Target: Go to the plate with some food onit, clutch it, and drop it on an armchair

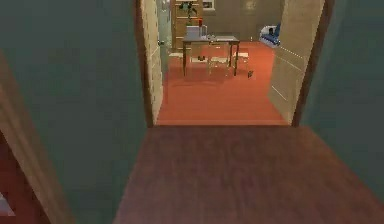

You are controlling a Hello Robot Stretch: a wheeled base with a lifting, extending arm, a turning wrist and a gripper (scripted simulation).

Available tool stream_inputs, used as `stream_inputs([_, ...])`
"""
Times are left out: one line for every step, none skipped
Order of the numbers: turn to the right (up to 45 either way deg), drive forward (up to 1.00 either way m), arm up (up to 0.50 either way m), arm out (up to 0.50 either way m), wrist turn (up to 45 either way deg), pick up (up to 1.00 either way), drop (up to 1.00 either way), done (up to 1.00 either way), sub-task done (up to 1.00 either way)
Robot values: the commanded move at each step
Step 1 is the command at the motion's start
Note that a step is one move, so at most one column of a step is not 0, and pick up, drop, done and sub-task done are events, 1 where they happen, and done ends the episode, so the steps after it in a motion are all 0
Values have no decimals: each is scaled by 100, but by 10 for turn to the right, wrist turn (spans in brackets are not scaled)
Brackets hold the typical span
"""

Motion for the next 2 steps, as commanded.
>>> stream_inputs([0,100,0,0,0,0,0,0,0])
stream_inputs([0,100,0,0,0,0,0,0,0])
